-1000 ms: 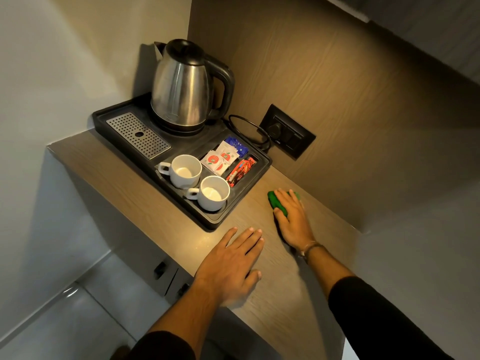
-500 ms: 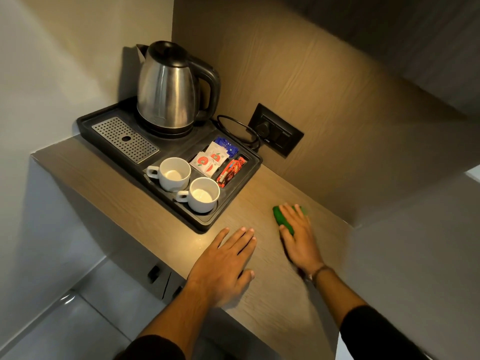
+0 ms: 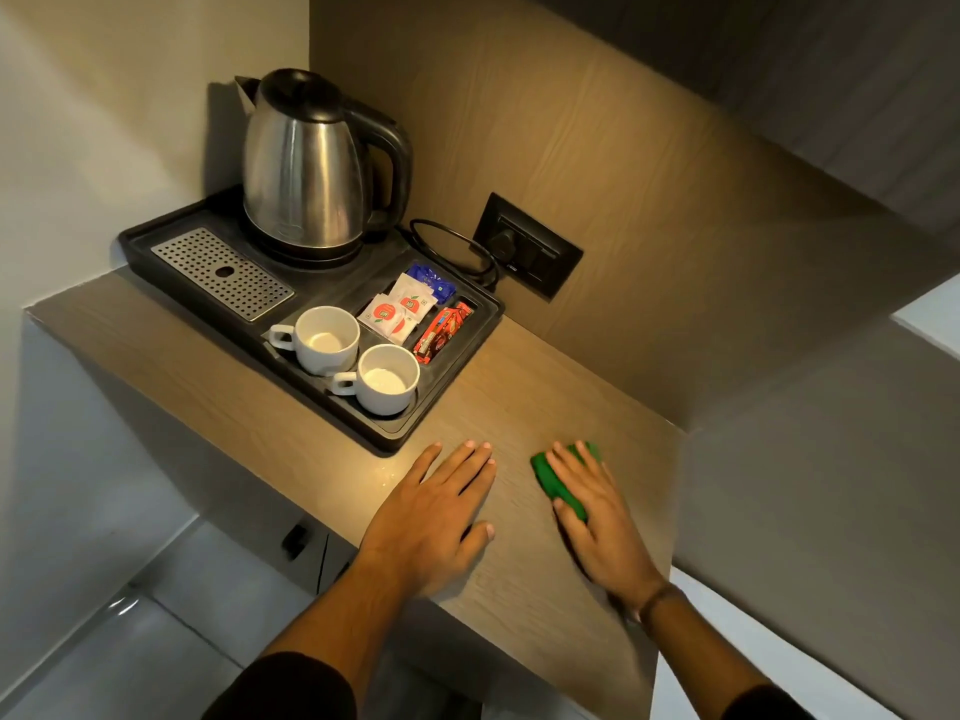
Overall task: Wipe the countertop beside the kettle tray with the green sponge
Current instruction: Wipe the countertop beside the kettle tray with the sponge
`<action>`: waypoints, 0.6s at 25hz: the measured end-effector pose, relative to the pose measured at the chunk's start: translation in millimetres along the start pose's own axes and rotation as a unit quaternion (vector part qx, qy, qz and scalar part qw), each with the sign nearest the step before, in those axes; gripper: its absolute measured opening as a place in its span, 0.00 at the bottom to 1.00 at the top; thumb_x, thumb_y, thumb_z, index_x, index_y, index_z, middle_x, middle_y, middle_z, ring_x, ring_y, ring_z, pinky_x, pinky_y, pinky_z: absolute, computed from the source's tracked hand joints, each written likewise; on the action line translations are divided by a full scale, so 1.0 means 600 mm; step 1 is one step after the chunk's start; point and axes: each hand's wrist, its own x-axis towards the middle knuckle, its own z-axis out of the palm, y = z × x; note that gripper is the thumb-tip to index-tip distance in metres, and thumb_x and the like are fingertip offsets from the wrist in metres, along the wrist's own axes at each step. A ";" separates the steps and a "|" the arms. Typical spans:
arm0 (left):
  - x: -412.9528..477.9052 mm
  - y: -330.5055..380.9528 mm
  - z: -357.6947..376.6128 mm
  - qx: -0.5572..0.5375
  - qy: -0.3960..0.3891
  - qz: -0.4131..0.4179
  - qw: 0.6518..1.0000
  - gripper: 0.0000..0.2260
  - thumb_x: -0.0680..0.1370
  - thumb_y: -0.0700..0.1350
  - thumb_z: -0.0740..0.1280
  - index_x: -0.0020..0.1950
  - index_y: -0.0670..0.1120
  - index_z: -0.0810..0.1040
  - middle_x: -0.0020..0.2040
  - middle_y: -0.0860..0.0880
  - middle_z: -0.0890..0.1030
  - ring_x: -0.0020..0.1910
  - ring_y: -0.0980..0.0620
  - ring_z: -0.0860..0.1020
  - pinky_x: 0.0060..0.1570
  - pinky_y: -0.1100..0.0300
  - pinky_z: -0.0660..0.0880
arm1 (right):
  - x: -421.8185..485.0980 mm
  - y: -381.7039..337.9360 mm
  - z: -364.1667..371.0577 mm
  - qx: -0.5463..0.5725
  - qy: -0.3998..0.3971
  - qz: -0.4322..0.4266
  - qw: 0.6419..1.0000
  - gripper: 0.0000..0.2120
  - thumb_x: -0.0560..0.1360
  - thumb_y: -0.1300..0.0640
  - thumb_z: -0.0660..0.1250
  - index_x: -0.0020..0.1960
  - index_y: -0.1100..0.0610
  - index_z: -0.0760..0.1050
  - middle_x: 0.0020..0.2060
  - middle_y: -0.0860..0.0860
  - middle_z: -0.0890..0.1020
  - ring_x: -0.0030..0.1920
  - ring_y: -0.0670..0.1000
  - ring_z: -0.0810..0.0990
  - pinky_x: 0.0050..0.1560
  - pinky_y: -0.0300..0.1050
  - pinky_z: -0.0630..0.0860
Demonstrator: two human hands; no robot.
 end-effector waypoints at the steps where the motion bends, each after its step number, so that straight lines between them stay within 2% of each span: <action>1: 0.001 -0.001 0.001 -0.001 0.000 0.000 1.000 0.31 0.85 0.61 0.50 0.84 0.47 0.50 0.86 0.48 0.51 0.84 0.50 0.45 0.82 0.43 0.45 | -0.040 0.014 -0.006 0.001 -0.007 -0.019 1.000 0.25 0.86 0.46 0.54 0.82 0.41 0.56 0.83 0.41 0.58 0.84 0.48 0.49 0.82 0.56 0.47; 3: 0.002 -0.003 0.003 0.000 0.000 0.003 1.000 0.32 0.85 0.62 0.49 0.84 0.48 0.50 0.86 0.48 0.51 0.84 0.50 0.45 0.82 0.44 0.43 | -0.051 0.048 -0.032 0.026 0.024 0.028 0.999 0.25 0.86 0.49 0.58 0.82 0.43 0.59 0.83 0.42 0.60 0.84 0.48 0.50 0.82 0.59 0.52; 6: 0.002 -0.004 0.004 0.007 -0.006 0.003 1.000 0.32 0.85 0.63 0.48 0.84 0.48 0.49 0.86 0.48 0.50 0.84 0.50 0.44 0.82 0.43 0.44 | 0.036 0.047 -0.065 0.048 0.104 0.206 0.972 0.25 0.85 0.60 0.62 0.80 0.51 0.64 0.81 0.50 0.64 0.84 0.54 0.53 0.82 0.63 0.55; 7: 0.002 -0.004 0.005 0.010 -0.007 0.005 1.000 0.32 0.85 0.63 0.47 0.84 0.48 0.48 0.86 0.48 0.50 0.84 0.49 0.44 0.82 0.43 0.44 | 0.059 0.024 -0.061 0.046 0.112 0.227 0.966 0.25 0.85 0.60 0.61 0.80 0.52 0.64 0.82 0.51 0.64 0.84 0.55 0.53 0.82 0.62 0.53; 8: 0.001 -0.005 0.006 0.013 -0.009 0.007 1.000 0.32 0.85 0.63 0.47 0.84 0.47 0.48 0.86 0.47 0.49 0.84 0.49 0.44 0.82 0.42 0.44 | 0.065 -0.007 -0.048 0.038 0.105 0.221 0.969 0.25 0.85 0.59 0.61 0.81 0.51 0.62 0.82 0.51 0.63 0.84 0.55 0.52 0.82 0.62 0.51; 12: 0.001 -0.002 0.002 0.008 -0.008 0.007 1.000 0.33 0.84 0.62 0.47 0.84 0.46 0.47 0.86 0.46 0.48 0.84 0.48 0.43 0.82 0.40 0.46 | -0.075 -0.071 0.022 0.006 0.017 0.057 0.998 0.26 0.86 0.49 0.55 0.82 0.41 0.54 0.84 0.42 0.56 0.84 0.48 0.47 0.82 0.58 0.46; 14: 0.002 0.001 -0.006 0.005 -0.023 0.007 1.000 0.33 0.84 0.62 0.46 0.84 0.45 0.47 0.86 0.46 0.47 0.84 0.48 0.43 0.82 0.40 0.47 | -0.116 -0.048 0.000 0.007 0.040 0.061 0.997 0.26 0.86 0.48 0.56 0.82 0.41 0.56 0.83 0.41 0.58 0.84 0.48 0.48 0.82 0.60 0.48; 15: -0.003 0.003 -0.005 0.004 -0.019 0.008 1.000 0.33 0.84 0.62 0.46 0.84 0.45 0.47 0.86 0.45 0.47 0.84 0.47 0.43 0.82 0.40 0.47 | -0.116 -0.042 -0.014 0.023 0.045 0.108 0.993 0.25 0.86 0.51 0.58 0.82 0.43 0.58 0.83 0.43 0.59 0.84 0.49 0.49 0.83 0.61 0.50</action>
